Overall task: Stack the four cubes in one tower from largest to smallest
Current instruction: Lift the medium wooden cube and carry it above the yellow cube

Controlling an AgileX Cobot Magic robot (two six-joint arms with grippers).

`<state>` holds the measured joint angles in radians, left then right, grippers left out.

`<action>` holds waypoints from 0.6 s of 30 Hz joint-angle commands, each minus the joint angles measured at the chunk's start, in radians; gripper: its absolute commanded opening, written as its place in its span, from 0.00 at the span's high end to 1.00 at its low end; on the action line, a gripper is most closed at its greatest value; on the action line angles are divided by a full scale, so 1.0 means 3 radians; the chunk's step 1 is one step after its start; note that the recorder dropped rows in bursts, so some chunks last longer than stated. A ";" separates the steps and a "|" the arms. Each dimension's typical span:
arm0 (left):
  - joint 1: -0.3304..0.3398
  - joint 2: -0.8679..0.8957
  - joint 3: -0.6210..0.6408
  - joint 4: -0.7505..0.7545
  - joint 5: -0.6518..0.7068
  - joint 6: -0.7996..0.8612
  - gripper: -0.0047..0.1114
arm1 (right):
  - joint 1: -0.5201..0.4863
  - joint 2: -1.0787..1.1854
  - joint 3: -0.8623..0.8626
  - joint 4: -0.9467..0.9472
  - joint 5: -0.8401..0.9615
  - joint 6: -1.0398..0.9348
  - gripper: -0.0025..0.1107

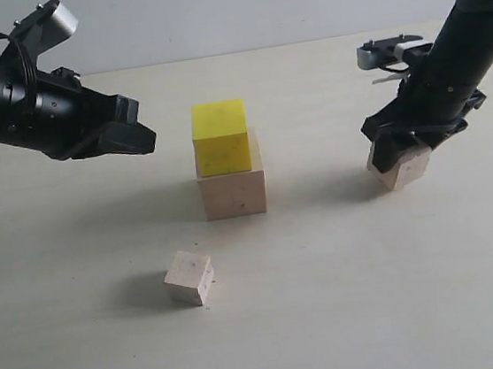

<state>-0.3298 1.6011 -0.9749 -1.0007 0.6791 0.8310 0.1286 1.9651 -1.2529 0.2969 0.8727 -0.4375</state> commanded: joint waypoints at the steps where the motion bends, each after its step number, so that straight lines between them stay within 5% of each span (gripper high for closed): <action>1: 0.0010 -0.0038 0.0003 -0.0018 0.0100 0.0008 0.96 | -0.0004 -0.0342 -0.0239 0.0119 -0.0050 -0.0395 0.98; 5: 0.0010 -0.0048 0.0003 -0.0033 0.0316 0.0002 0.96 | -0.0004 -0.0486 -0.0610 0.0182 0.0287 -0.0659 0.98; 10: 0.0010 -0.0272 -0.0005 -0.0081 0.0095 0.0002 0.96 | -0.0004 -0.0501 -0.0895 0.1162 0.0649 -0.1353 0.98; 18: 0.0010 -0.0369 -0.0005 -0.0095 0.0092 -0.0077 0.96 | 0.0595 -0.0501 -0.1247 0.0753 0.0935 -0.1301 0.98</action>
<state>-0.3298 1.4989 -0.9749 -1.0156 0.7047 0.8178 0.2567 1.8269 -1.5799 0.5974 1.1413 -0.8857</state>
